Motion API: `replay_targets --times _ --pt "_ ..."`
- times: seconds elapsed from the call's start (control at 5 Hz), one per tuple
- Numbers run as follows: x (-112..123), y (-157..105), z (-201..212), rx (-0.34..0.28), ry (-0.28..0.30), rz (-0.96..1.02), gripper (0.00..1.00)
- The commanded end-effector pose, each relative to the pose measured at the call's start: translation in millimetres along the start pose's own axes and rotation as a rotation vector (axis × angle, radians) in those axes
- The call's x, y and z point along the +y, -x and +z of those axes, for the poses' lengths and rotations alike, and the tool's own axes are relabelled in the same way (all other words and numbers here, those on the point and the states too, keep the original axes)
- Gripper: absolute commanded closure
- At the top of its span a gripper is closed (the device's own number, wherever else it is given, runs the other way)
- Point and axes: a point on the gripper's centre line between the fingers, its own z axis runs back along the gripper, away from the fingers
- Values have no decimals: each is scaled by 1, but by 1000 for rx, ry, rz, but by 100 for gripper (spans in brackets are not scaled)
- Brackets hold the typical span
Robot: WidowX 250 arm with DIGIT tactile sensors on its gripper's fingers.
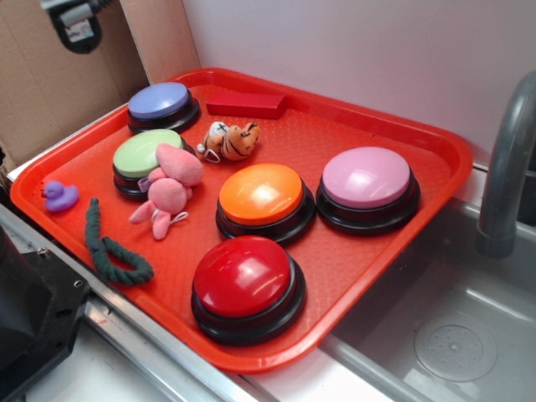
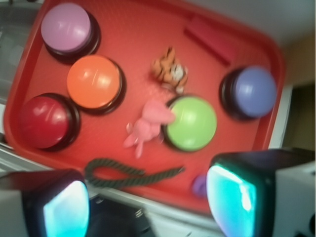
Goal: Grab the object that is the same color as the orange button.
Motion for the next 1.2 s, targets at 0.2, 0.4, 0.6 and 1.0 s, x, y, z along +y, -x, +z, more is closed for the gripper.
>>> replay_targets --times 0.2,0.4,0.6,1.0 --pt "23 -65 -64 -132 -151 -355 0" --pt "24 -77 -93 -165 -117 -375 0" --pt "30 -81 -118 -166 -93 -380 0" --pt "40 -78 -155 -193 13 -370 0"
